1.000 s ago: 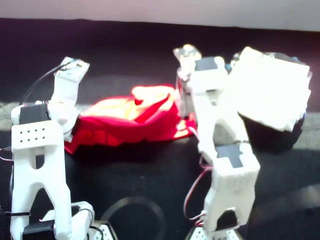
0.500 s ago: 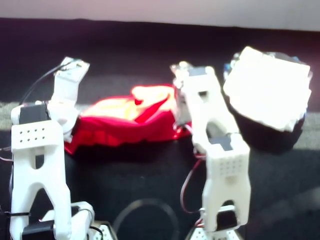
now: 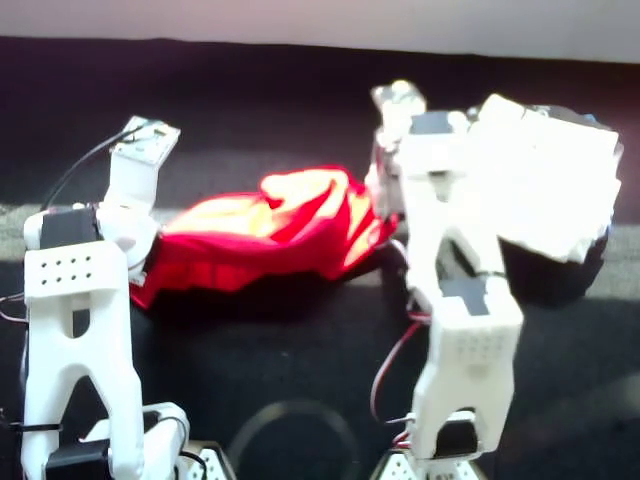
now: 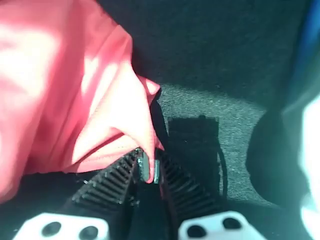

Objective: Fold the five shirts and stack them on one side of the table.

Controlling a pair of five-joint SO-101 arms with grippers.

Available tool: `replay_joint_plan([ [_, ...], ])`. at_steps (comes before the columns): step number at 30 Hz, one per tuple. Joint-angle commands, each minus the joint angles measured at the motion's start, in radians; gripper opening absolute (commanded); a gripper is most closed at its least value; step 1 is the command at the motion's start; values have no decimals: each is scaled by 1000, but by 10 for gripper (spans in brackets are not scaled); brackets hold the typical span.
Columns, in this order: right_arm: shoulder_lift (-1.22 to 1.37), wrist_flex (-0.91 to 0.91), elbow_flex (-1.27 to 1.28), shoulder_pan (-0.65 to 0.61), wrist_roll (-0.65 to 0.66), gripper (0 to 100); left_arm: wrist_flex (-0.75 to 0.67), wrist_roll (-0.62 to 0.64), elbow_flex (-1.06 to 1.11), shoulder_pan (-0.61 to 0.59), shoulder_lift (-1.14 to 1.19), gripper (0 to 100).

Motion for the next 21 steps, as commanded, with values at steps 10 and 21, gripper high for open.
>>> replay_joint_plan([
  [10,-216,54,-10,99,100,6,-11,-2,257,214,-22,14],
  [21,-219,76,-2,114,98,6,66,-6,286,228,-24,160],
])
